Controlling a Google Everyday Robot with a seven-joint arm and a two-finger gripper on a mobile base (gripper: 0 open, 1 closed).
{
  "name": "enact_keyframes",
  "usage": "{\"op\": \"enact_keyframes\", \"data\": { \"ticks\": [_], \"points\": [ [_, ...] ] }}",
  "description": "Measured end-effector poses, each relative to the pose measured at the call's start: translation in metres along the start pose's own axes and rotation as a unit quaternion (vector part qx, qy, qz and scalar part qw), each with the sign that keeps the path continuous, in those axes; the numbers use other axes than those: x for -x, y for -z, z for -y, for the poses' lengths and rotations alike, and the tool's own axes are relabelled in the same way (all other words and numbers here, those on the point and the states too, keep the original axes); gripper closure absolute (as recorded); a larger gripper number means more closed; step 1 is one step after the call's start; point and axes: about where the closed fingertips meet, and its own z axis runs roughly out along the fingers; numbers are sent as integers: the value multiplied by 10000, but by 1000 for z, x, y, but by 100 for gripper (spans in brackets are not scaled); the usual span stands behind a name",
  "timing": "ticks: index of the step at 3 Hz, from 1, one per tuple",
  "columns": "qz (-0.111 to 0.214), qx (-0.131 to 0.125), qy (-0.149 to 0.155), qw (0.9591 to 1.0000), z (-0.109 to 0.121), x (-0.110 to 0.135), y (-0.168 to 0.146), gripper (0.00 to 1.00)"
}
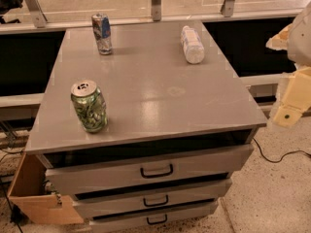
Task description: Move blue plastic bottle near green can
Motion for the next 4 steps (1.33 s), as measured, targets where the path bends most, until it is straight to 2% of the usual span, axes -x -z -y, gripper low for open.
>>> {"op": "enact_keyframes", "data": {
  "ticks": [1,2,3,4],
  "points": [
    [2,-2,-1,10000,0,0,0,0],
    [203,-117,-93,9997,22,5,-9,0],
    [552,-366,-306,9973,62,22,-34,0],
    [1068,-609,-698,9900,108,47,-63,0]
  ]
}}
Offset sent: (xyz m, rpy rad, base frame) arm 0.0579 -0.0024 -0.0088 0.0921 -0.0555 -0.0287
